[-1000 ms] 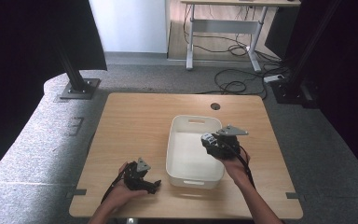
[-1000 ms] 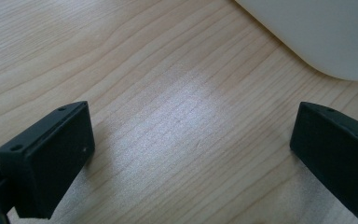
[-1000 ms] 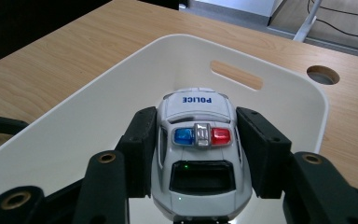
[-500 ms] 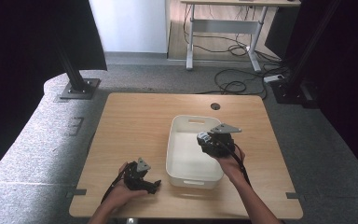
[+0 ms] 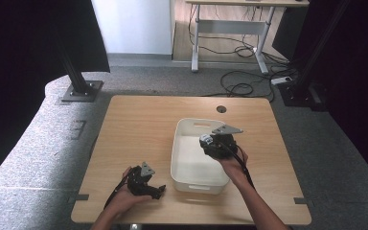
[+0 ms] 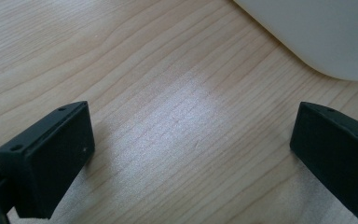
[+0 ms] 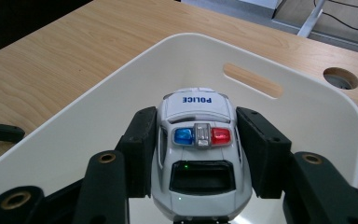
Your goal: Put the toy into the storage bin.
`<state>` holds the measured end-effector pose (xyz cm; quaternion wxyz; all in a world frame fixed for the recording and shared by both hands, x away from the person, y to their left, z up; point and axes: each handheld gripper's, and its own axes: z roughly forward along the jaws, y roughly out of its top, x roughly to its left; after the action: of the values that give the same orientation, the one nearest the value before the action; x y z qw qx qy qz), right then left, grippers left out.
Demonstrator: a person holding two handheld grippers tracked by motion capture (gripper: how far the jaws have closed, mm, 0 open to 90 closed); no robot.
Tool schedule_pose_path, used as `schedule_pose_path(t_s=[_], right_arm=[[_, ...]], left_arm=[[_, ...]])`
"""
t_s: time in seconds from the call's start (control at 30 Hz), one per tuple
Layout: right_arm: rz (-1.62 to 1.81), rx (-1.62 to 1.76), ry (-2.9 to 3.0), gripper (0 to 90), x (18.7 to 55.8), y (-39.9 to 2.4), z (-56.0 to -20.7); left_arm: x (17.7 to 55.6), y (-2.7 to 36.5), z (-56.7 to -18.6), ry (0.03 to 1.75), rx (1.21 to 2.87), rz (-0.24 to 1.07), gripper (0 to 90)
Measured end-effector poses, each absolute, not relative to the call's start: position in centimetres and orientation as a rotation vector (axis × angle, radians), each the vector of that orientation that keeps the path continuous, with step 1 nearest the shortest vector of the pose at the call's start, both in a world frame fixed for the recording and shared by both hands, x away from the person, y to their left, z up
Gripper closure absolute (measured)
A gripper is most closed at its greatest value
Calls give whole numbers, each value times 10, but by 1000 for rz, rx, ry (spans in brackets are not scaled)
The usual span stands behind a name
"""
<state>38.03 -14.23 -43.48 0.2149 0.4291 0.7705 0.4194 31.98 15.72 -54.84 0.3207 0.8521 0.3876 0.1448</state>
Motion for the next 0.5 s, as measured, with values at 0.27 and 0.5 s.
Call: schedule_pose_path(t_s=[0.27, 0.5], right_arm=[[1158, 1185, 2151, 503, 384, -134, -436], [1154, 1188, 2153, 503, 388, -127, -436]], left_arm=[[320, 157, -548, 1018, 2239, 380, 0], [320, 157, -548, 1018, 2239, 380, 0]])
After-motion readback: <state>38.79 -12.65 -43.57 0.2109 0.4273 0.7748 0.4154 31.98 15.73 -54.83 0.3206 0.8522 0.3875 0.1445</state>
